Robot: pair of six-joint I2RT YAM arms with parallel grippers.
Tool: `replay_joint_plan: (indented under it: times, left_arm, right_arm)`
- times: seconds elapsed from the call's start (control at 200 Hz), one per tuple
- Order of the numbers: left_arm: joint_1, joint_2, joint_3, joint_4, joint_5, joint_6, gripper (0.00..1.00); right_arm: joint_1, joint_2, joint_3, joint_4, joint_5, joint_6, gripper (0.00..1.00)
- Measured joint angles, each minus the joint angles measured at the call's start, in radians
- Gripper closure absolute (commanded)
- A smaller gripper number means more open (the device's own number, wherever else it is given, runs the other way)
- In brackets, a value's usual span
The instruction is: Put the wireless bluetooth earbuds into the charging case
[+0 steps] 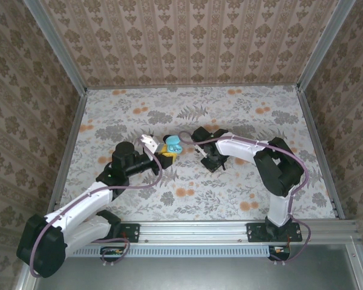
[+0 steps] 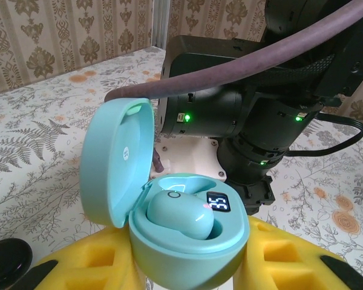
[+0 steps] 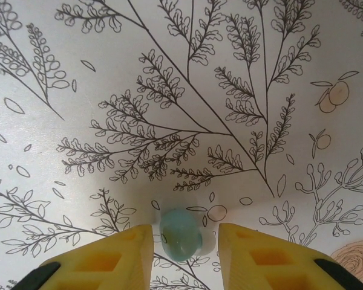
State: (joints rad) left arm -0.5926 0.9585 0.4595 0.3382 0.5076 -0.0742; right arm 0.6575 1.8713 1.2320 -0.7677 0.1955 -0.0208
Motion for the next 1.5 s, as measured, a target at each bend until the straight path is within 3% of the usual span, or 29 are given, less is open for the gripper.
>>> replay_joint_plan:
  times: [0.455, 0.725, 0.965, 1.265, 1.5]
  left_arm:
    - [0.005, 0.000, 0.000, -0.013, -0.002, 0.000, 0.80]
    - [0.005, -0.006, 0.000, -0.014, -0.008, 0.000, 0.80]
    - [0.005, -0.012, 0.000, -0.013, -0.007, 0.000, 0.80]
    - [0.005, -0.027, 0.000, -0.011, 0.008, 0.010, 0.80]
    - [0.005, -0.027, 0.000, 0.024, 0.066, 0.011, 0.79]
  right_arm:
    - [0.000, 0.043, 0.024, -0.003, -0.001, -0.007, 0.70]
    - [0.000, 0.050, 0.039, -0.026, 0.000, -0.008, 0.84]
    - [-0.004, 0.041, 0.043, -0.031, -0.005, 0.006, 0.86]
    - [-0.029, -0.200, 0.039, -0.042, -0.126, 0.077, 0.89]
    - [-0.031, -0.439, 0.015, 0.003, -0.306, 0.143, 0.88]
